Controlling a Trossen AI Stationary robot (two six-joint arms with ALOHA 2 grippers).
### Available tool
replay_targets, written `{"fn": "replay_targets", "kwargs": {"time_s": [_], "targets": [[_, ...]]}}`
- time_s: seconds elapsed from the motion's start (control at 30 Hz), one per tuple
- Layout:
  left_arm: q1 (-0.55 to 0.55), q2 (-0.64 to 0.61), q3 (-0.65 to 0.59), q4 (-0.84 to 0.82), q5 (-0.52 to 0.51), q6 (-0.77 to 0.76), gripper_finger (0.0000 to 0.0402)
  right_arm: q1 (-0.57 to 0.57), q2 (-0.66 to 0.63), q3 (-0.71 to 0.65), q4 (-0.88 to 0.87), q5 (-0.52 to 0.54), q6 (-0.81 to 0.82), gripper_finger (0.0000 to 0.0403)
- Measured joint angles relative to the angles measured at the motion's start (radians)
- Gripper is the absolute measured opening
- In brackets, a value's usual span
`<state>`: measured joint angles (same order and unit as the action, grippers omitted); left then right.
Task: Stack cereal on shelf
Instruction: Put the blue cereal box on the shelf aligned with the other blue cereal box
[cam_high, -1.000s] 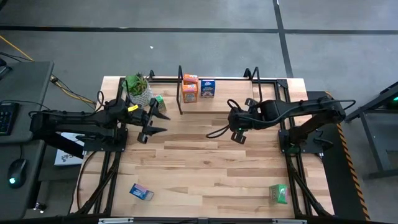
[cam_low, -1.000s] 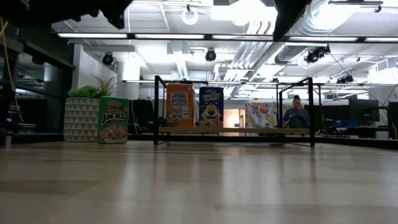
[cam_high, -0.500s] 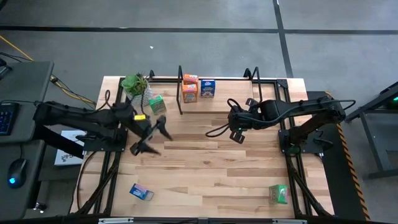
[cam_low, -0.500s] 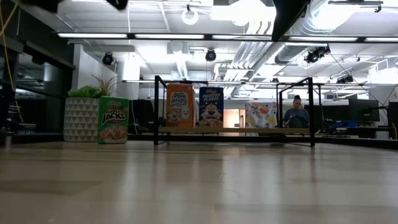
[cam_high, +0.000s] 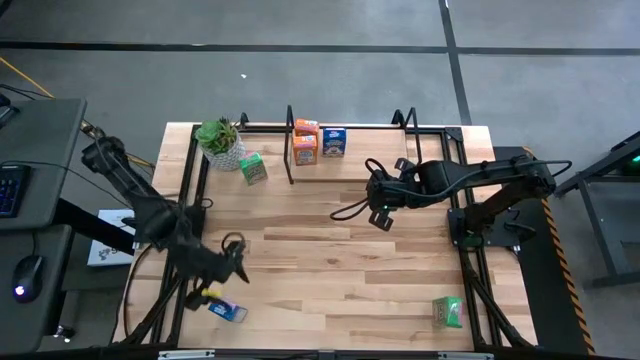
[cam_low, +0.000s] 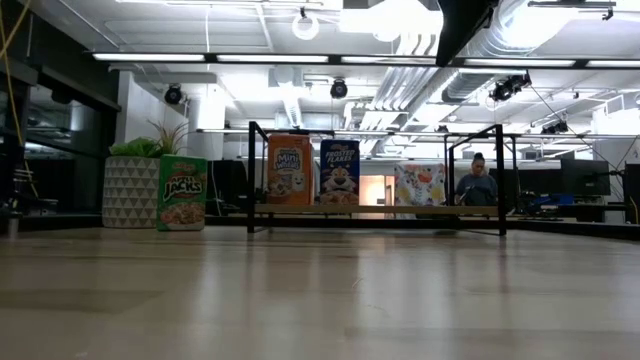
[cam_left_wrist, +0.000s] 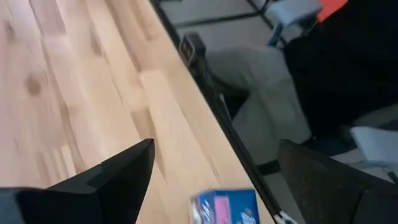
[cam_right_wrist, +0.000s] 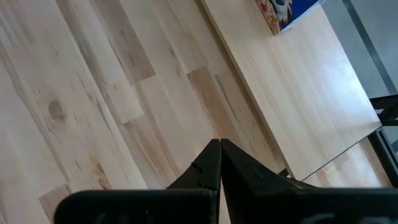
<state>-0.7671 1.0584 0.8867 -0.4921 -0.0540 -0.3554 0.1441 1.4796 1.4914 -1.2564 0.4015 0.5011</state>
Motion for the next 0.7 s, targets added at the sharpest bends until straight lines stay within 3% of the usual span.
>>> {"fn": "replay_targets", "kwargs": {"time_s": [0.23, 0.47, 0.7], "targets": [[-0.137, 0.106, 0.000, -0.046, -0.145, -0.096, 0.0328, 0.002, 0.000, 0.000, 0.001, -0.005, 0.051, 0.0000], [-0.221, 0.212, 0.000, -0.055, -0.151, -0.186, 0.0328, 0.003, 0.000, 0.000, 0.002, -0.008, 0.060, 0.0000], [-0.251, 0.242, 0.000, -0.059, -0.148, -0.210, 0.0328, 0.003, 0.000, 0.000, 0.017, -0.008, 0.061, 0.0000]]}}
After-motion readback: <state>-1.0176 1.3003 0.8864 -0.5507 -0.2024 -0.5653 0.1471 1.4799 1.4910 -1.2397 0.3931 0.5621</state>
